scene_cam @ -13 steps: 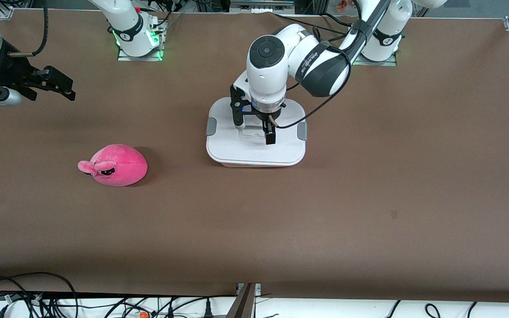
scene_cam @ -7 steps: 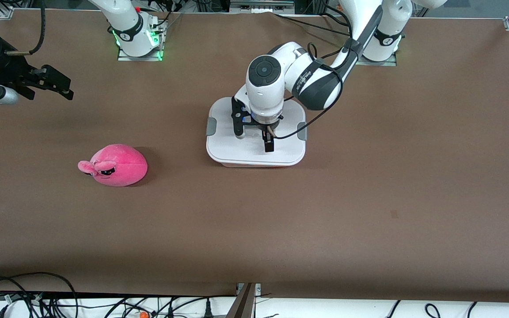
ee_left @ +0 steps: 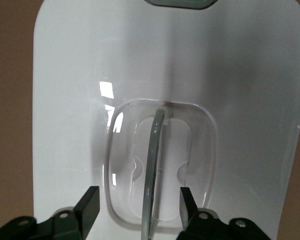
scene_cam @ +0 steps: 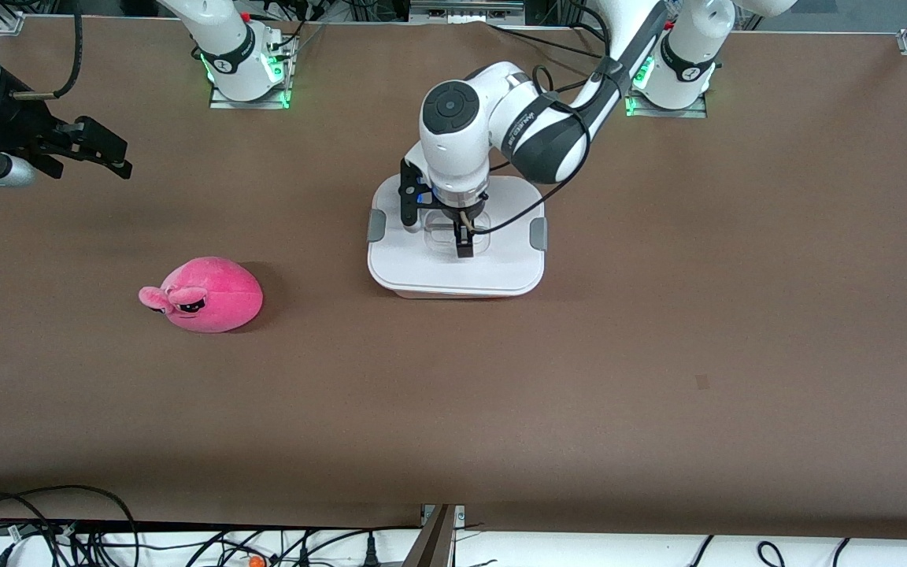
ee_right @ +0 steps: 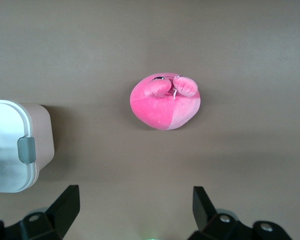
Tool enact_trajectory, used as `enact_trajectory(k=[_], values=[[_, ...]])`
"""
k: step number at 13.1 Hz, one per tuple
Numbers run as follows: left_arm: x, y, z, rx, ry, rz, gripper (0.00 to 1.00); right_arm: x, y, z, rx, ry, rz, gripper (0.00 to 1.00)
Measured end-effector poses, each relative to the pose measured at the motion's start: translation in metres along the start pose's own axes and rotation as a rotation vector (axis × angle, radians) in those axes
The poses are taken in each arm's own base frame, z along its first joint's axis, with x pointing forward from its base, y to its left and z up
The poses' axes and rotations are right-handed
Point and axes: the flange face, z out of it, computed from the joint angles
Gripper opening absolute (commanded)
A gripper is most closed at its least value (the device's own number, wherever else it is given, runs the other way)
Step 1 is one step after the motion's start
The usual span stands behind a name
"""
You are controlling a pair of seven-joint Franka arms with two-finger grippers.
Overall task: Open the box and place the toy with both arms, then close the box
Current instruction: 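Lower the left gripper and grasp the lid handle, then lift the lid aside with the left gripper while the right gripper reaches the toy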
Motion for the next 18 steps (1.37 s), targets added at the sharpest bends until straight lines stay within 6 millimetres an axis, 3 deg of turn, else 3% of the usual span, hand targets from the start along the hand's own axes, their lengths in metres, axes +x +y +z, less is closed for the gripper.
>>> enact_trajectory(k=[1, 2, 3, 4, 12, 15, 18], values=[[0.001, 0.001, 0.000, 0.007, -0.005, 0.007, 0.51, 0.000, 0.000, 0.002, 0.000, -0.002, 0.000, 1.00], [0.001, 0.001, 0.000, 0.012, -0.009, 0.011, 0.36, 0.000, 0.000, 0.003, 0.000, -0.004, -0.003, 1.00], [0.001, 0.001, 0.000, 0.013, -0.010, 0.012, 0.08, 0.000, 0.000, 0.003, 0.000, -0.004, -0.007, 1.00], [0.001, 0.001, 0.000, 0.014, -0.010, 0.013, 0.00, 0.000, 0.000, 0.003, 0.000, -0.004, -0.009, 1.00], [0.004, 0.005, -0.007, 0.012, -0.016, 0.020, 0.00, 0.002, -0.001, 0.002, 0.001, 0.008, -0.011, 1.00], [0.000, 0.004, -0.028, -0.012, -0.053, 0.012, 0.00, 0.003, -0.001, 0.003, 0.001, 0.013, -0.011, 1.00], [-0.019, -0.005, -0.056, -0.017, -0.077, -0.025, 0.00, 0.014, 0.002, 0.021, 0.000, 0.008, -0.003, 1.00]])
